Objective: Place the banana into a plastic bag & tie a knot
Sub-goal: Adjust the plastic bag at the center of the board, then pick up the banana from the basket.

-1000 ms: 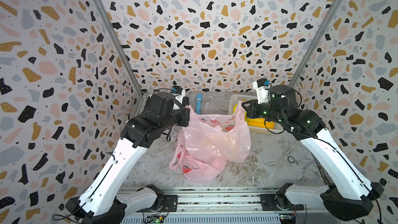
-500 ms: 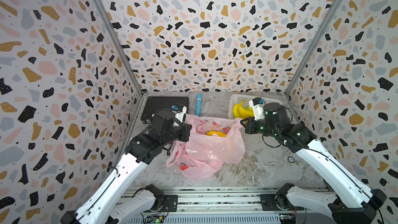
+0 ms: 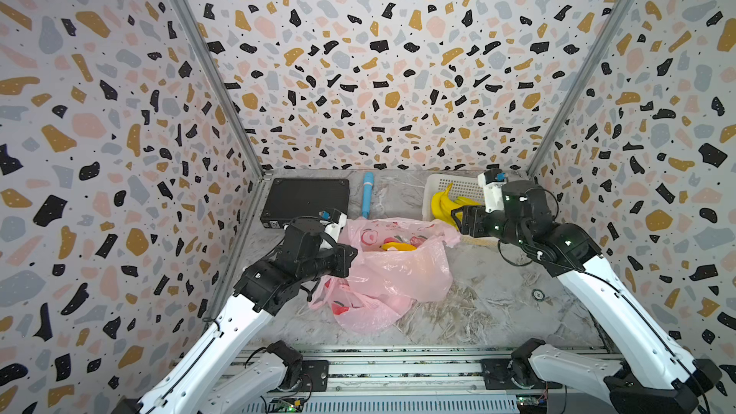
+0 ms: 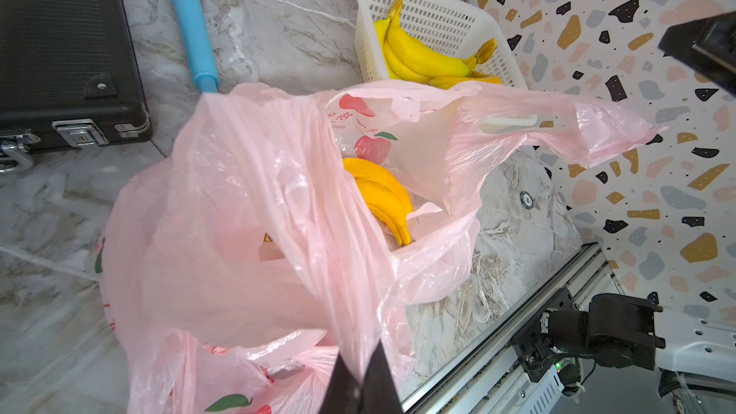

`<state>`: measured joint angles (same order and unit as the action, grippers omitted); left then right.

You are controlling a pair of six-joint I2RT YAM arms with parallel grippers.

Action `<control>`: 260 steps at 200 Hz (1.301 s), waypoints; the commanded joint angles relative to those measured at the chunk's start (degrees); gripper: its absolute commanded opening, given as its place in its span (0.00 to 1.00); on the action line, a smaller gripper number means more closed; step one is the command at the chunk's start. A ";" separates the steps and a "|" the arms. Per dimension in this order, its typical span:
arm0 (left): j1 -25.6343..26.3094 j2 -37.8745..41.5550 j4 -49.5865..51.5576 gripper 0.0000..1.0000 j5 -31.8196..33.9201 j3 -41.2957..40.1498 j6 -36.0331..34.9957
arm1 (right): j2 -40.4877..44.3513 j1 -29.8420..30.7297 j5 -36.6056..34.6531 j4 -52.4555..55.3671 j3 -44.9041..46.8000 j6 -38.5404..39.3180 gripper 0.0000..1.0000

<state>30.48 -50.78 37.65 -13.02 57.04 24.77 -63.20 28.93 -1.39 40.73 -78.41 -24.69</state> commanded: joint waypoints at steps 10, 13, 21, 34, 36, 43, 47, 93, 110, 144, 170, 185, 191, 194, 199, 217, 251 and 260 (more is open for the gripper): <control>-0.33 1.88 -0.60 0.00 -0.32 0.97 0.23 | -1.40 -6.04 -3.36 2.51 -2.75 2.32 0.85; -0.33 2.08 -0.53 0.00 -0.15 1.05 0.26 | -1.95 -6.93 -3.17 2.51 -2.86 2.43 0.86; -0.33 2.51 -0.50 0.00 0.30 1.06 0.27 | -3.34 -8.66 -2.50 2.14 -3.05 2.82 0.86; -0.33 2.71 0.04 0.00 0.80 1.48 0.27 | -6.50 -10.79 -1.05 1.12 -3.41 4.31 0.86; -0.33 2.64 0.12 0.00 0.80 1.56 0.27 | -7.16 -11.12 -0.89 1.15 -3.68 4.54 0.86; -0.33 2.36 0.51 0.00 0.66 1.83 0.21 | -9.44 -11.82 -0.24 1.05 -4.42 5.74 0.86; -0.33 2.15 0.66 0.00 0.48 1.93 0.22 | -10.92 -12.23 0.35 1.09 -4.84 6.48 0.85; -0.33 0.09 1.54 0.00 0.01 2.48 0.17 | -28.52 -12.93 4.38 0.21 -13.20 14.66 0.79; -0.33 -0.78 2.38 0.00 0.01 3.27 0.01 | -35.02 -12.93 5.79 0.59 -17.84 16.44 0.77; -0.33 -1.18 4.60 0.00 0.62 4.81 -0.37 | -47.05 -12.93 4.97 5.04 -27.80 21.89 0.74; -0.33 -1.77 5.14 0.00 0.88 5.19 -0.53 | -54.36 -12.93 2.40 8.59 -34.43 24.85 0.72; -0.33 -2.04 5.29 0.00 1.18 5.41 -0.53 | -57.69 -12.93 1.74 10.21 -37.61 26.17 0.71; -0.33 -2.05 5.40 0.00 1.30 5.44 -0.62 | -58.91 -12.93 1.84 10.98 -38.93 26.78 0.70; -0.33 -2.04 5.42 0.00 1.37 5.45 -0.61 | -59.38 -12.93 1.95 11.25 -39.54 27.03 0.70; -0.33 -2.08 5.41 0.00 1.52 5.45 -0.68 | -60.29 -12.93 2.13 11.73 -40.34 27.41 0.69; -0.33 -2.30 5.85 0.00 2.07 5.69 -0.61 | -62.86 -12.93 2.37 12.89 -42.95 28.78 0.67; -0.33 -2.67 6.57 0.00 2.86 6.31 -0.66 | -67.30 -12.87 2.32 14.76 -46.26 29.91 0.61; -0.33 -2.62 6.65 0.00 3.07 6.33 -0.57 | -68.14 -12.84 2.23 14.73 -46.75 29.96 0.59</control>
<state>30.48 -53.47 44.12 -11.25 61.10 24.69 -130.72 16.08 1.50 51.96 -122.23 3.55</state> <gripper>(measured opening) 0.047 0.609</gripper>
